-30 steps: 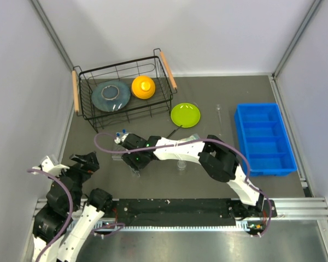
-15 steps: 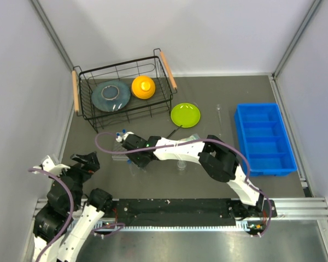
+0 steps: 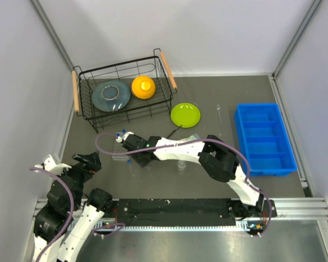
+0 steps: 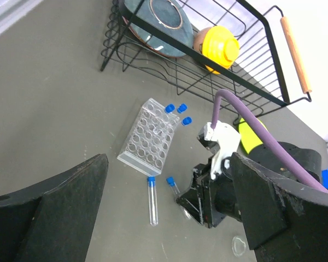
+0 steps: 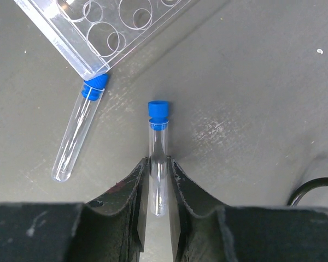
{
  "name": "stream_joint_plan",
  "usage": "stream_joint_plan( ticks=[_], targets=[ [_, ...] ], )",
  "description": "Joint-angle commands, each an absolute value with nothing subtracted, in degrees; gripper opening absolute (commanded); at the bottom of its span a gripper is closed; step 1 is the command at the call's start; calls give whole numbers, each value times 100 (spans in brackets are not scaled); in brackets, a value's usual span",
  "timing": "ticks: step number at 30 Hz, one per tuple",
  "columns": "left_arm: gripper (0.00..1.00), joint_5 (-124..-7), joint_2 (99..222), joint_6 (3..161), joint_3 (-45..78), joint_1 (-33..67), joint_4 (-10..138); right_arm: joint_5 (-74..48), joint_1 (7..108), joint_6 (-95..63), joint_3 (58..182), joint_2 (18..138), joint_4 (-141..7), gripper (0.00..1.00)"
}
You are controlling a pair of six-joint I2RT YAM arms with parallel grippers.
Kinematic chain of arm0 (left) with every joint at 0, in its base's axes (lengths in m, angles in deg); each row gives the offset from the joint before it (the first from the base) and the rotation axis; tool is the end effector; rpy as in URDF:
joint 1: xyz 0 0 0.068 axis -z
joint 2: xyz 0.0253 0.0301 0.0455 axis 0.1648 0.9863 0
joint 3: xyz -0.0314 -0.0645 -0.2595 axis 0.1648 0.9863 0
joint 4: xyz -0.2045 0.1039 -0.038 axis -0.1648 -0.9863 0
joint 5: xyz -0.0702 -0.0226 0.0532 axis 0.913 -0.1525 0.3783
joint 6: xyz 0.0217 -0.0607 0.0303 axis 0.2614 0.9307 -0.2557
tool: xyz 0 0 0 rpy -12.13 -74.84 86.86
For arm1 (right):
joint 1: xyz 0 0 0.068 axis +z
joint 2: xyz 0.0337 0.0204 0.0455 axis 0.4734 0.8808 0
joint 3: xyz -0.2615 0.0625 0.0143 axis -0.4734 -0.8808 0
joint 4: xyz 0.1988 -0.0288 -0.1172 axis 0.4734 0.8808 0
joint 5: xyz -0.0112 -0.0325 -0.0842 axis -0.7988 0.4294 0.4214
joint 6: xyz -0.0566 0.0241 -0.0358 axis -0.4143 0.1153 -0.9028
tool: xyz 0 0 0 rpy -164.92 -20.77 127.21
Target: Organize the chemistry lab equipment
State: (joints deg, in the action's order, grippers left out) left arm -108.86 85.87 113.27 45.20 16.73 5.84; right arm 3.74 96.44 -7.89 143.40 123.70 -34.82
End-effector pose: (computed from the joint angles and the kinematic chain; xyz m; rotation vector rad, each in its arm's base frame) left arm 0.0092 0.0328 0.2776 -0.6753 1.6341 -0.3317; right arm 0.1791 0.4222 0.1605 -1.1285 2.3822 0.3046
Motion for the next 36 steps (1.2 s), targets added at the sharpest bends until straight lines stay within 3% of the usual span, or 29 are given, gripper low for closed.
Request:
stream_joint_plan(
  ticks=[1,8,18,28,36],
  targets=[
    [99,-10447,8234,11495,4421,1653,730,512,9585,-986,14332,12473,-3490,20],
    [98,-9910,8375,12101,4631,1645,633,582,9506,-1109,14306,12535,-3455,24],
    [98,-9735,8551,12155,4588,1653,650,-5,9260,-1197,14122,12141,-3568,10],
    [98,-8286,8736,12488,5229,1653,1844,-1122,8917,-1837,13700,10744,-3867,4],
    [98,-7214,8946,13402,6160,1653,3609,-2536,8759,-2558,13129,9829,-4035,4]
  ],
)
